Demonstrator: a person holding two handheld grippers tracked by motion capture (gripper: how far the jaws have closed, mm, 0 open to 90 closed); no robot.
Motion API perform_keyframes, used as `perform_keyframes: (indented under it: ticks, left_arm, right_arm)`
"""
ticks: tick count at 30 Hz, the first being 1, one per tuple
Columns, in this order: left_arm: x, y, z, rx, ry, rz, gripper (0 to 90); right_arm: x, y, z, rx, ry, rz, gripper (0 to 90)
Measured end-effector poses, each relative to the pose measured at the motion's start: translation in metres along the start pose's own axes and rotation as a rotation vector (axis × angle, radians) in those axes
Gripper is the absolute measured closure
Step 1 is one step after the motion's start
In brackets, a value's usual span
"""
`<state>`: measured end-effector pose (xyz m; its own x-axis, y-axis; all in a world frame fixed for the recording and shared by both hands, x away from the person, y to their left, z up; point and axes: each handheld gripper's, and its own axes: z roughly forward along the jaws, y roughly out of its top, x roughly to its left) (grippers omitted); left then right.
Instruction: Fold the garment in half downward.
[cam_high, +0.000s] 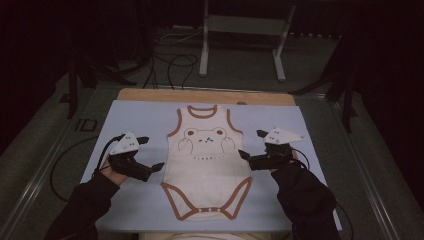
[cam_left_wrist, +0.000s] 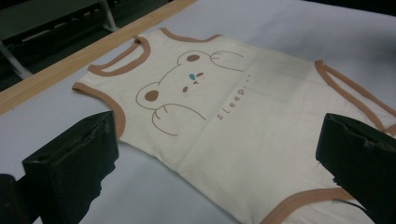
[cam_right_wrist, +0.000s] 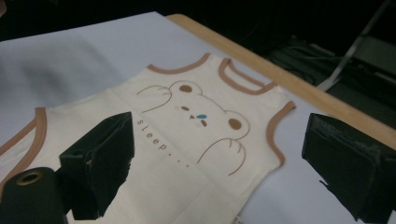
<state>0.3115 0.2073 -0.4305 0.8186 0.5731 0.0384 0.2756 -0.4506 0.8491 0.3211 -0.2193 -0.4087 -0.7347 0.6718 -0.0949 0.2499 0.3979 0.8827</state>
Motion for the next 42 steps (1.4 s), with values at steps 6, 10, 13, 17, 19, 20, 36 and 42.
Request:
perform_keyframes:
  ticks: [6, 10, 13, 17, 19, 20, 36, 42]
  left_arm:
    - [0.002, 0.001, 0.011, 0.024, 0.002, -0.009, 0.0]
    - [0.005, -0.001, 0.019, 0.044, 0.001, -0.019, 0.0]
    - [0.008, -0.003, 0.025, 0.050, 0.002, -0.028, 0.0]
    - [0.011, -0.005, 0.033, 0.058, 0.005, -0.043, 0.0]
    - [0.013, -0.007, 0.037, 0.062, 0.003, -0.061, 0.0]
    - [0.014, -0.008, 0.039, 0.064, 0.001, -0.073, 0.0]
    - [0.024, -0.025, 0.074, 0.127, -0.018, -0.131, 0.0]
    - [0.028, -0.029, 0.084, 0.169, -0.024, -0.151, 0.0]
  right_arm:
    - [-0.004, -0.006, 0.017, 0.025, 0.045, 0.025, 9.6]
    - [-0.007, -0.010, 0.028, 0.049, 0.051, 0.031, 9.6]
    - [-0.011, -0.013, 0.036, 0.069, 0.055, 0.037, 9.6]
    - [-0.016, -0.019, 0.046, 0.095, 0.059, 0.048, 9.6]
    - [-0.017, -0.023, 0.050, 0.111, 0.058, 0.048, 9.6]
    - [-0.018, -0.025, 0.053, 0.117, 0.059, 0.055, 9.6]
    - [-0.028, -0.055, 0.078, 0.175, 0.076, 0.118, 9.6]
    - [-0.033, -0.063, 0.084, 0.210, 0.067, 0.145, 9.6]
